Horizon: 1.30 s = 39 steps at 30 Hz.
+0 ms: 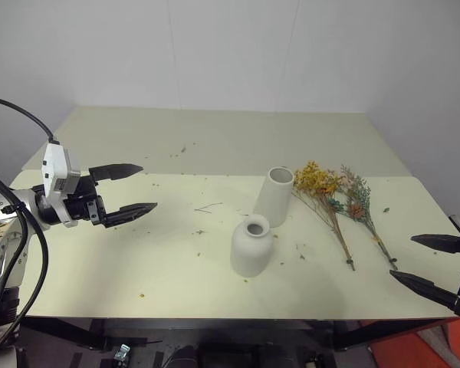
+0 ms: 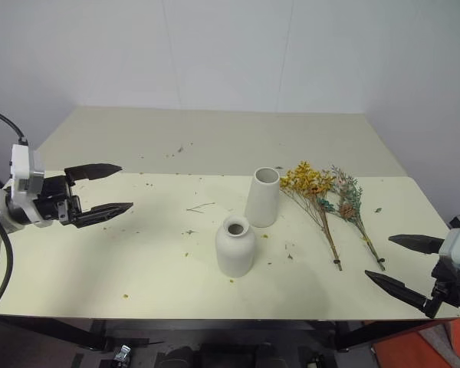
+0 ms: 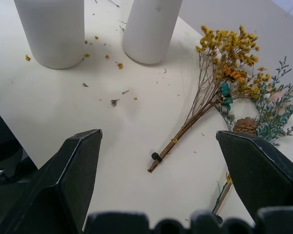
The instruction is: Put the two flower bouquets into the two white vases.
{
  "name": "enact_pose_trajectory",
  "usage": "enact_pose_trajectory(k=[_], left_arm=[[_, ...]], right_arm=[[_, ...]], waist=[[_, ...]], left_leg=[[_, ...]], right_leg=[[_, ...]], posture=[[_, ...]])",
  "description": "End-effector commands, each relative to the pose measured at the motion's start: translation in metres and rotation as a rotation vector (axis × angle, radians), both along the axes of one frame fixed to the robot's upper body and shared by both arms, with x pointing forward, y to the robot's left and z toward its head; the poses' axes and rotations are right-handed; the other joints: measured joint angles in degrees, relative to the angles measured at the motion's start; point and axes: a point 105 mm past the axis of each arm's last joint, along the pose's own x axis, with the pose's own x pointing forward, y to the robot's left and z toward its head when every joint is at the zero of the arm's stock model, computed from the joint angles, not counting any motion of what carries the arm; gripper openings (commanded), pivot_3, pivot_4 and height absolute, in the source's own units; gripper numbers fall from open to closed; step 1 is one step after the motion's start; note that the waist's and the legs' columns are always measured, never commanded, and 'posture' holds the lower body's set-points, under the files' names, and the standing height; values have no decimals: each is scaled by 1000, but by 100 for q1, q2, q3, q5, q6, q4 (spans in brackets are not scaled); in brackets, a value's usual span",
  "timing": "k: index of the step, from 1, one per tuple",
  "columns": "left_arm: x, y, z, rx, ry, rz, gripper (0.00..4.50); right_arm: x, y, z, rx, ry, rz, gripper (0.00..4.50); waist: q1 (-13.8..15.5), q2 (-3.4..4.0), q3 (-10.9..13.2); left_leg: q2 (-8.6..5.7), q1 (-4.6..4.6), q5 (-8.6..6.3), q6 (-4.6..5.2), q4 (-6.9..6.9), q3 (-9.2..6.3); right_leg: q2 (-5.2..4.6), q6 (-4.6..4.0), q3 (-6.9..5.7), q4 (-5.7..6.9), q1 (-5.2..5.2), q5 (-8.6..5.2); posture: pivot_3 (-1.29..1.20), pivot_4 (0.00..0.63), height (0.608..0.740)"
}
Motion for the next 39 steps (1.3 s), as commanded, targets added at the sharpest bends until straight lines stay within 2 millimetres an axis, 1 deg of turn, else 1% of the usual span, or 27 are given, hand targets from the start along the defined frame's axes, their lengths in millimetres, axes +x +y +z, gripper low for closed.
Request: enact_pose_trajectory(k=[1, 6, 9, 13, 15, 18, 21, 23, 26, 27, 29, 31, 34, 39], left_arm=[[0, -1, 11, 6, -48, 4, 4500], [0, 1, 10, 10, -45, 8, 4500], [0, -1, 10, 12, -50, 5, 4500], [9, -10, 14, 9, -81, -14, 4500], [15, -17, 16, 14, -94, -32, 4500], [24, -37, 12, 44, -94, -104, 4500], [33, -58, 4, 71, -83, -175, 4500], [37, -67, 2, 80, -86, -208, 4500], [43, -72, 3, 69, -91, -223, 4500], [45, -74, 2, 72, -90, -224, 4500], [50, -76, -3, 97, -86, -226, 4500], [53, -77, -8, 116, -81, -227, 4500], [54, -79, -12, 124, -78, -231, 4500], [52, -78, -15, 123, -77, -234, 4500]], right_arm=[[-1, 1, 5, -10, -27, -11, 4457], [1, 1, 5, -7, -25, -15, 4457], [8, 0, 3, 3, -14, -37, 4457], [33, -6, -8, -3, 24, -115, 4457], [43, -8, -10, 7, 38, -131, 4457], [62, -5, -11, -7, 33, -128, 4457], [85, 3, -14, -3, 39, -111, 4457], [101, 6, -17, -8, 60, -115, 4457], [118, 8, -22, 4, 108, -141, 4457], [127, 7, -24, 27, 130, -167, 4457], [143, 6, -26, 64, 175, -210, 4457], [153, 6, -29, 78, 218, -239, 4457], [163, 9, -34, 90, 279, -249, 4457], [171, 17, -40, 92, 358, -245, 4457]], waist=[[-1, 0, 0], [-1, 0, 0], [-5, 0, 0], [-9, -2, -1], [-4, -2, -1], [12, -2, -1], [3, -2, -1], [-8, -1, -1], [-41, -1, 0], [-51, -1, -1], [-84, 0, 0], [-85, 0, 0], [-85, 0, 0], [-84, 2, 1]], left_leg=[[0, 0, 0, 0, 0, 0], [0, 0, 0, 0, 0, 0], [0, 0, 0, 0, 0, 0], [-1, 2, 0, 0, 4, 1], [-2, 2, 0, 0, 7, 0], [-6, -4, 0, 0, 6, -5], [-12, -9, 0, 1, 11, -4], [-13, -9, 1, 1, 14, -4], [-12, -13, 1, 1, 12, -5], [-12, -17, 1, 1, 11, -6], [-12, -14, 1, 1, 11, -6], [-15, -14, 1, 2, 13, -7], [-14, -17, 1, 2, 12, -7], [-15, -32, 1, 2, 12, -8]], right_leg=[[0, 0, 0, 0, 0, 0], [0, 0, 0, 0, 0, 0], [0, 0, 0, 0, 1, 0], [0, -5, 0, 1, 3, -2], [0, -5, 0, 1, 5, -2], [1, 12, 0, 1, 2, 8], [0, 33, 3, -3, 4, 21], [0, 34, 6, -2, 4, 22], [3, 32, 7, 0, -6, 24], [3, 31, 7, 1, -9, 24], [4, 28, 8, 2, -8, 26], [2, 15, 11, 2, -4, 37], [3, 9, 10, 2, -7, 40], [0, -1, 8, -2, -15, 46]], posture=[[0, 150, 740], [0, 150, 740], [0, 150, 740], [0, 150, 740], [0, 150, 740], [0, 150, 740], [0, 150, 740], [0, 150, 740], [0, 150, 740], [0, 150, 740], [0, 150, 740], [0, 150, 740], [0, 150, 740], [0, 150, 740]])
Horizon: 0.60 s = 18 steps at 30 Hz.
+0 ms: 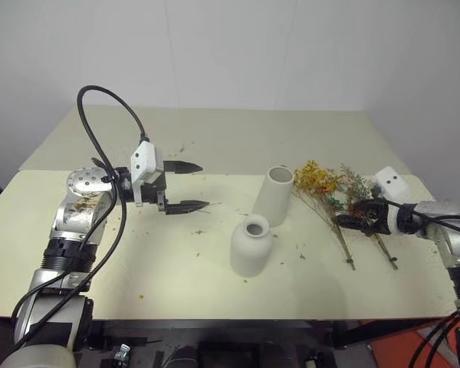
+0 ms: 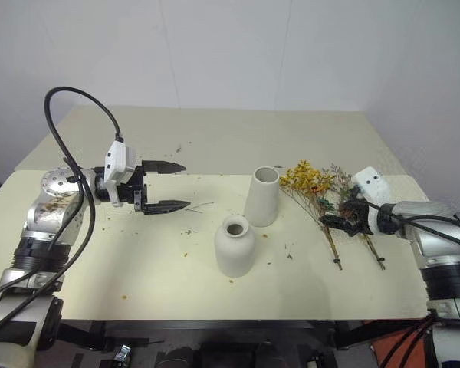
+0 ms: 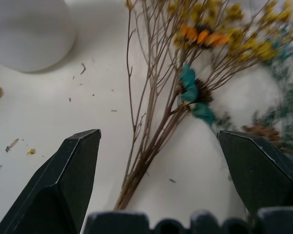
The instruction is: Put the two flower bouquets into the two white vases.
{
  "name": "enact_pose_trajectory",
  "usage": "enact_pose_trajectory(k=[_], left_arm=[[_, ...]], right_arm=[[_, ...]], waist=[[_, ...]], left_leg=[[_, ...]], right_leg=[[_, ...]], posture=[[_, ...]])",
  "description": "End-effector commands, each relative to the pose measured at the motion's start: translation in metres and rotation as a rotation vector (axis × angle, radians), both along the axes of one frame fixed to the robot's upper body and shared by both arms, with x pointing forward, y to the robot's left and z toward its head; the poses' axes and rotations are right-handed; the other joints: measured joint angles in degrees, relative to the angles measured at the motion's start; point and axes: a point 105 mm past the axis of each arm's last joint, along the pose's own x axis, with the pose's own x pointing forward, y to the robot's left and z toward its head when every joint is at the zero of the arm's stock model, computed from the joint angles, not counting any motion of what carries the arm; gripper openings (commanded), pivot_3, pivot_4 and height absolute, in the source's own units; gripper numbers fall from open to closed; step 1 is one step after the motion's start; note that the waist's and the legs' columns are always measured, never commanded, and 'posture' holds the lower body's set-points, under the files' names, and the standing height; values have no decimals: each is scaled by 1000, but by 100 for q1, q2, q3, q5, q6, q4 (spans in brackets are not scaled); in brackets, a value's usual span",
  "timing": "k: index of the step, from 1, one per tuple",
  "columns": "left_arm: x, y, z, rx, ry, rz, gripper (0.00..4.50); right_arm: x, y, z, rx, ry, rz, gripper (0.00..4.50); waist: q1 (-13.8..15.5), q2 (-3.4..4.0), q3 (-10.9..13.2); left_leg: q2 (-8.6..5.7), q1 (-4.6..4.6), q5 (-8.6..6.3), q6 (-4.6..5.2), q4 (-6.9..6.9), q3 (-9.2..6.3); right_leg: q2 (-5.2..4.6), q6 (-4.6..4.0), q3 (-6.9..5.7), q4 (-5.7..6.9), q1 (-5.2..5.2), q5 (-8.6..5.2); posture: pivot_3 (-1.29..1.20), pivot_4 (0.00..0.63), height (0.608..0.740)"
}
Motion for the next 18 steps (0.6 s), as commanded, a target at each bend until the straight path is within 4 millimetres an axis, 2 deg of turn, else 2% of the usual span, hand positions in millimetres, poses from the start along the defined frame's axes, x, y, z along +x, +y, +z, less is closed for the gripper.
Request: enact_pose_trajectory(k=[1, 7, 17, 18], left_arm=[[-4, 0, 6, 3, -48, -11, 4500], [-6, 4, 3, -7, -42, 8, 4500], [-8, 2, 0, 11, -44, 5, 4500], [-8, 3, 0, 12, -44, 8, 4500]], right_arm=[[4, 3, 9, 8, 2, 5, 4457], [5, 13, 3, 34, 49, 10, 4457], [24, 15, -12, 30, 92, -41, 4457], [24, 16, -12, 20, 95, -36, 4293]], waist=[[-1, 0, 0], [-4, 0, 0], [-62, 2, 1], [-62, 2, 1]], left_leg=[[0, -1, 0, 0, 0, 0], [1, 2, 0, 0, 1, -2], [0, 5, 0, 0, 1, -2], [0, 4, 0, 0, 1, -2]], right_leg=[[0, 0, 0, 0, -1, 0], [1, 0, -2, 3, 0, 0], [0, 0, -1, 8, 0, 2], [1, 0, -2, 6, 0, 2]], posture=[[0, 150, 740], [0, 150, 740], [0, 150, 740], [0, 150, 740]])
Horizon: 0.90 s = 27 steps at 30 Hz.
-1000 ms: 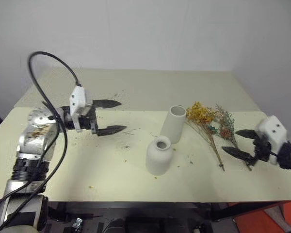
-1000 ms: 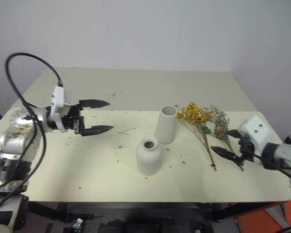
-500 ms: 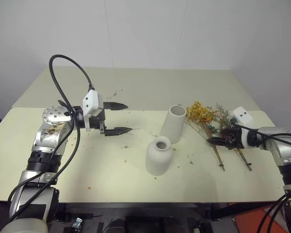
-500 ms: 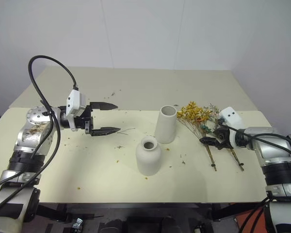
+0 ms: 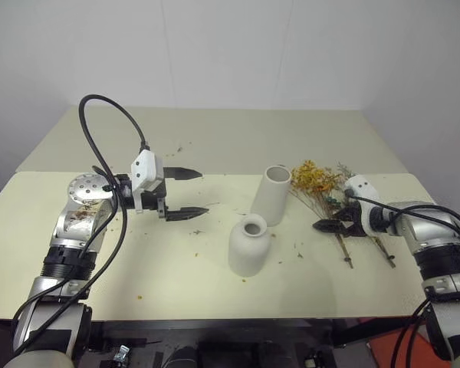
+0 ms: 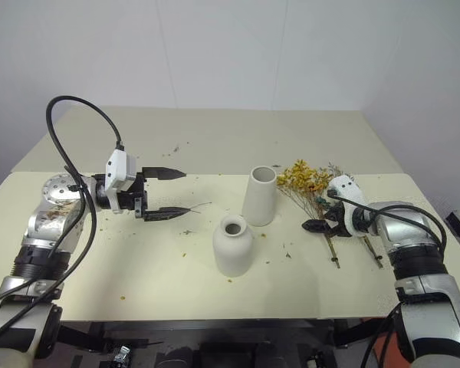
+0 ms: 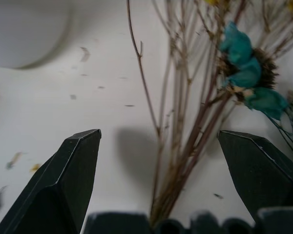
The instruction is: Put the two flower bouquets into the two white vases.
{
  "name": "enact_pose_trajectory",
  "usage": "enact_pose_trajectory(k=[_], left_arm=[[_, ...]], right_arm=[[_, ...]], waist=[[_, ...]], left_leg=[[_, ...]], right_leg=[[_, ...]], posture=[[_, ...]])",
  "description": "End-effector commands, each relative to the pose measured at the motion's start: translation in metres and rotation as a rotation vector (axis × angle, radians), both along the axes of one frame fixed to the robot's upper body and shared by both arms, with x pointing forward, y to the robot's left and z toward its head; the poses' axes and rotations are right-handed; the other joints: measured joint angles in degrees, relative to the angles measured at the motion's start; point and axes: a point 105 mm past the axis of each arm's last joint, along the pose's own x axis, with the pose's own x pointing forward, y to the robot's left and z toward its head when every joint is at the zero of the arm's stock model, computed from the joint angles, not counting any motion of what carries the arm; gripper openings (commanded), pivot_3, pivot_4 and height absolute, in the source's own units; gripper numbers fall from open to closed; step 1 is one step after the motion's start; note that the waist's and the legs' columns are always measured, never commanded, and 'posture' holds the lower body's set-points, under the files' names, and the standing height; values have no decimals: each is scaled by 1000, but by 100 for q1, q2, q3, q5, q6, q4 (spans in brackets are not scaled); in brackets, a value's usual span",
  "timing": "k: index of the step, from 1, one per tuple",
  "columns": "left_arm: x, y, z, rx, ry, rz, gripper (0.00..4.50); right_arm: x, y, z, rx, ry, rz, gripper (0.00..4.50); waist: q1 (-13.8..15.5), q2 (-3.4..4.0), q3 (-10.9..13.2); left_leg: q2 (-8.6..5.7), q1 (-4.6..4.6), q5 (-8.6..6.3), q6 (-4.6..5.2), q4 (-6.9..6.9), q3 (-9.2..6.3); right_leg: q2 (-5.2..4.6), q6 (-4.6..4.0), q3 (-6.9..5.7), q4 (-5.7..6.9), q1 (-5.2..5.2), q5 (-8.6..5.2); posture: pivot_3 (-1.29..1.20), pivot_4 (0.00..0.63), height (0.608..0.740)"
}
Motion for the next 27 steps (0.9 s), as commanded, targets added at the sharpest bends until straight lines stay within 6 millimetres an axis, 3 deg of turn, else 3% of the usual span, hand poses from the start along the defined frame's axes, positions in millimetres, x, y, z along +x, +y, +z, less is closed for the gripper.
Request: enact_pose_trajectory(k=[1, 3, 9, 24, 27], left_arm=[[-3, 3, 10, 7, -44, 6, 4500], [-6, 5, 10, 9, -41, 0, 4500], [-9, 11, 8, 18, -35, 20, 4500], [-7, 7, 11, 11, -34, 11, 4500], [-6, 6, 11, 10, -35, 7, 4500]], right_arm=[[6, 0, 13, -37, -41, 21, 4094], [6, -1, 12, -46, -38, 23, 3641], [3, 1, 13, -78, -43, 44, 1478], [-14, 8, 29, -21, -106, 17, 1478], [-17, 7, 25, -33, -95, 22, 916]], waist=[[-4, 0, 0], [-8, 0, 0], [-15, 1, 1], [-12, 2, 1], [-13, 2, 1]], left_leg=[[0, 0, 0, 0, -1, 0], [0, 0, 0, 0, -1, 0], [1, 2, 0, 0, -1, 0], [1, 1, 0, 0, -1, -1], [1, 3, 0, 0, -1, -2]], right_leg=[[0, 0, 0, 0, 0, 0], [0, 0, 0, -1, -1, 0], [0, 2, 0, 2, -1, -1], [1, 6, -1, 2, -1, -4], [1, 9, -1, 3, 0, -5]], posture=[[0, 150, 740], [0, 150, 740], [0, 150, 740], [0, 150, 740], [0, 150, 740]])
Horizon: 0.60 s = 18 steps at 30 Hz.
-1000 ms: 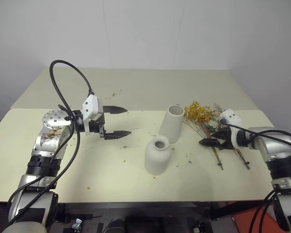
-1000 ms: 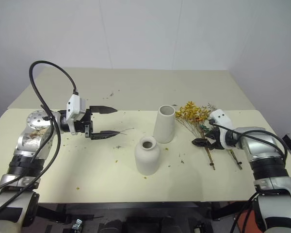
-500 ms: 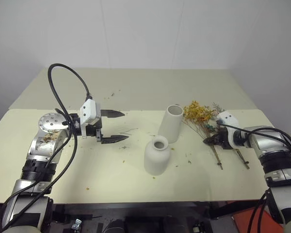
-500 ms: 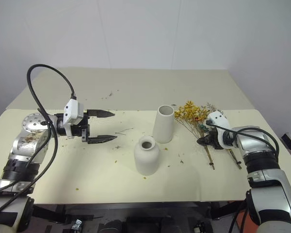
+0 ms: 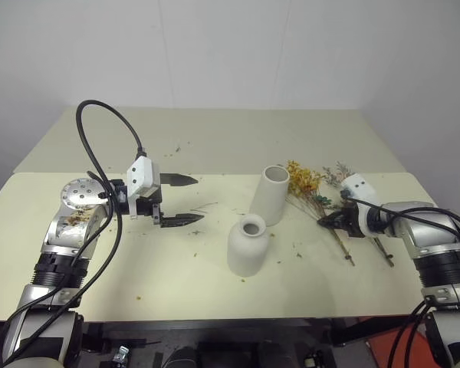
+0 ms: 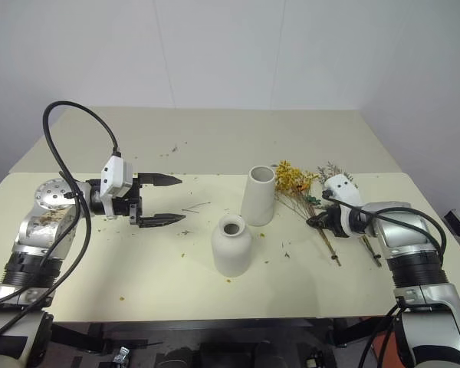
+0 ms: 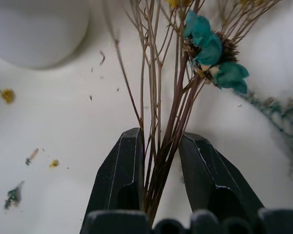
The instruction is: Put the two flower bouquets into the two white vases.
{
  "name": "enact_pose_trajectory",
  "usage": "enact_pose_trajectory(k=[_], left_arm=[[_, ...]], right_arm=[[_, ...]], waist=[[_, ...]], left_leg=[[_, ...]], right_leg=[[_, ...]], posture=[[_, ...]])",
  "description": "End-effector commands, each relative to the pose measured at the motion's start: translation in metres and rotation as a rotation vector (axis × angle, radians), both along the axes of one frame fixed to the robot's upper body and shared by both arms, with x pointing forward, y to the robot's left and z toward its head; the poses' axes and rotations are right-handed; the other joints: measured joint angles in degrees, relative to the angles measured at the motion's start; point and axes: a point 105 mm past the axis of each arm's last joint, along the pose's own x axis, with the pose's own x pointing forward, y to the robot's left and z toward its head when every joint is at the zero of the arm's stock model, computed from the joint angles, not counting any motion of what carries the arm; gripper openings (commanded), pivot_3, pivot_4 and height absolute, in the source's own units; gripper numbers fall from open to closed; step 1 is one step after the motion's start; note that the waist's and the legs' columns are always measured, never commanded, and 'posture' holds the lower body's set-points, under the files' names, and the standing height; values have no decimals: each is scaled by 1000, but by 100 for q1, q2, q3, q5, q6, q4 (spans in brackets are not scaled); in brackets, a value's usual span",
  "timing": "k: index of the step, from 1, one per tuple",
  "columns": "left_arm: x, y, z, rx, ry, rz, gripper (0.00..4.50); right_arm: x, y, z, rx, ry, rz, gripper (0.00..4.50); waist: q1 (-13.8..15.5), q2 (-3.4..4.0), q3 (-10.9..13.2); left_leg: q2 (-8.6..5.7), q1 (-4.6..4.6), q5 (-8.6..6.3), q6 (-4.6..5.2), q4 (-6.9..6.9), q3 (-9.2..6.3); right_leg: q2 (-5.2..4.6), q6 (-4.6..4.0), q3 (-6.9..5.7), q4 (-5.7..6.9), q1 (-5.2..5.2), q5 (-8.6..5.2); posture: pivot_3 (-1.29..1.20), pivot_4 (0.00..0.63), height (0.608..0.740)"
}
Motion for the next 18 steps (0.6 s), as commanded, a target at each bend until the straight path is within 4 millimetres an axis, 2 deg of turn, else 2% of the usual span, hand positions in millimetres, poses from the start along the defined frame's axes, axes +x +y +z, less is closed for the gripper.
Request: enact_pose_trajectory(k=[1, 3, 12, 14, 18], left_arm=[[0, -2, 16, -22, -59, -14, 4500], [0, -2, 16, -23, -60, -13, 4500], [0, 2, 15, -29, -60, 9, 4500], [0, 4, 14, -29, -60, 17, 4500], [-1, 6, 14, -32, -58, 25, 4500]], right_arm=[[-4, -5, 9, -11, -33, -4, 608], [-3, -5, 12, -7, -47, -10, 23], [0, -7, 39, -2, -149, -29, 23], [3, -9, 58, 10, -247, -58, 23], [11, -14, 111, 126, -481, -180, 23]], waist=[[0, 0, 0], [1, 0, 0], [-1, 0, 0], [-1, 0, 0], [-22, 4, 2]], left_leg=[[0, 0, 0, 0, 0, 0], [0, -2, 0, 0, 0, 0], [0, -2, 0, 0, 0, 0], [-1, -3, 0, 0, 0, 0], [0, -4, 0, 0, -1, 1]], right_leg=[[0, 0, 0, 0, 0, 0], [0, 0, 0, -1, 0, 0], [-1, 0, 0, 0, -1, 0], [-1, 1, 0, -1, -1, 0], [0, 1, 2, 0, -4, 0]], posture=[[0, 150, 740], [0, 150, 740], [0, 150, 740], [0, 150, 740], [0, 150, 740]])
